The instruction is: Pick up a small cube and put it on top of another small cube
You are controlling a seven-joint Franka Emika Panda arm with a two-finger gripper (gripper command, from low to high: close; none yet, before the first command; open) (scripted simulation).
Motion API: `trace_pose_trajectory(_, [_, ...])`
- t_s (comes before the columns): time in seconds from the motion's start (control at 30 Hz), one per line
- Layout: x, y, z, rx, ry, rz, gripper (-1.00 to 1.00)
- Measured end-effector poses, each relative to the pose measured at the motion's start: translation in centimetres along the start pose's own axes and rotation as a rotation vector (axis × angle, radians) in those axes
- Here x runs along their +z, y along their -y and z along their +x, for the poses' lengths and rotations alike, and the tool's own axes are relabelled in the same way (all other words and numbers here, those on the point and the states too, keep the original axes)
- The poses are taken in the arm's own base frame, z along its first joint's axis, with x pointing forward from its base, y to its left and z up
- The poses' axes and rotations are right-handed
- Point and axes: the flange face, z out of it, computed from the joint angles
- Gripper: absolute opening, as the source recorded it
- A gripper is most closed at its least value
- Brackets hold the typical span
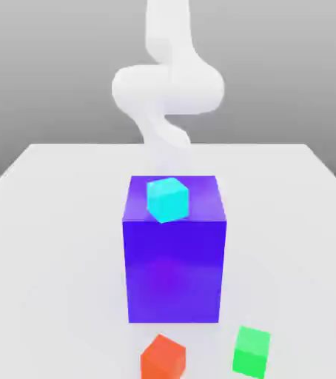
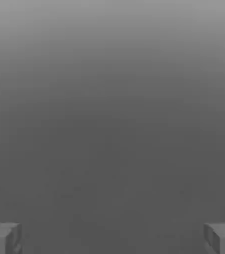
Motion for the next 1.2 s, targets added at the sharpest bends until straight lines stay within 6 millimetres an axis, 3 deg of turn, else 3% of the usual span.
trace_pose_trajectory(0.17, [8.8,3.5,-4.0,-0.112,0.085,-0.094,0.00])
trace_pose_trajectory(0.33, [16.8,5.9,-9.5,-0.226,0.178,-0.166,0.00])
trace_pose_trajectory(0.53, [25.4,7.1,-18.0,-0.366,0.304,-0.228,0.00])
trace_pose_trajectory(0.63, [28.8,7.4,-23.5,-0.447,0.377,-0.243,0.00])
trace_pose_trajectory(0.83, [34.6,5.8,-33.5,-0.565,0.525,-0.274,0.00])
trace_pose_trajectory(1.0, [37.4,3.6,-42.8,-0.660,0.665,-0.279,0.00])
trace_pose_trajectory(1.13, [41.1,1.2,-46.9,-0.676,0.696,-0.277,0.00])
trace_pose_trajectory(1.17, [42.0,0.6,-47.6,-0.678,0.697,-0.278,-1.00])
trace_pose_trajectory(1.2, [42.0,0.6,-47.6,-0.678,0.697,-0.278,-1.00])
